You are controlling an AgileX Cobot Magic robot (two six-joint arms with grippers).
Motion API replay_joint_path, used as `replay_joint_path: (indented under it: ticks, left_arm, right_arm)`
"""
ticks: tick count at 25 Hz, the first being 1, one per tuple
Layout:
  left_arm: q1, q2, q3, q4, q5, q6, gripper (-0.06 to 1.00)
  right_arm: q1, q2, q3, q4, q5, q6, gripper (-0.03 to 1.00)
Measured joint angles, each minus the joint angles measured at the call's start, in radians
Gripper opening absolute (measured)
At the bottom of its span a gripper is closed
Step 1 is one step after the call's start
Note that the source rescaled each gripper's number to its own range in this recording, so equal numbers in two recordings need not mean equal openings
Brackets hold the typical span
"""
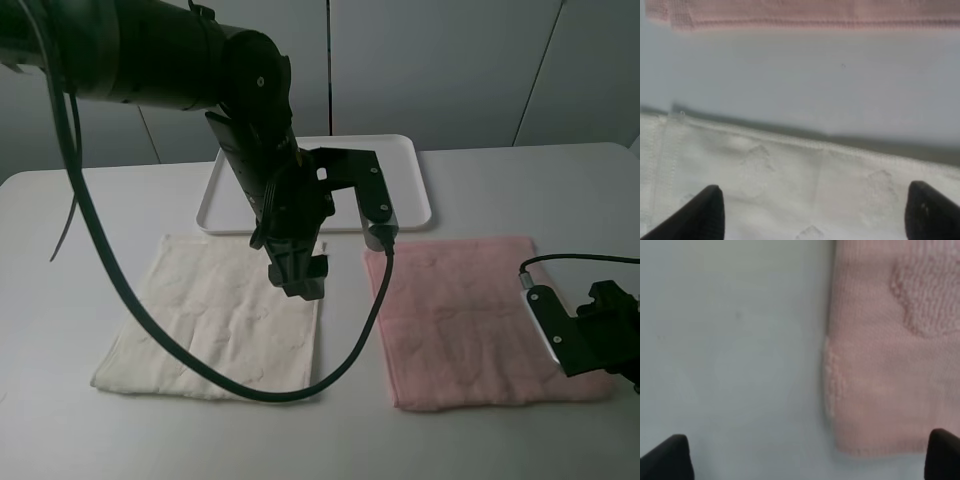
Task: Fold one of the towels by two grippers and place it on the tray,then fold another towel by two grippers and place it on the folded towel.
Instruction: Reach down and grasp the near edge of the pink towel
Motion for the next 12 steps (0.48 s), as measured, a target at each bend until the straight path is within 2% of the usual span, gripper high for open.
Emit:
replay_joint_path:
  ticks: [4, 8, 12]
  left_arm:
    - [0.000, 0.000, 0.000, 0.000, 0.000, 0.002, 0.93]
    - [0.000, 0.000, 0.000, 0.000, 0.000, 0.002, 0.93]
    - [0.000, 0.000, 0.000, 0.000, 0.000, 0.002, 0.93]
  right_arm:
    - [0.000, 0.000, 0.000, 0.027, -0.002, -0.049, 1.00]
    - [0.000, 0.036, 0.000, -0.002, -0.002, -0.051, 1.00]
    - [0.000, 0.068, 0.000, -0.002, -0.044, -0.051, 1.00]
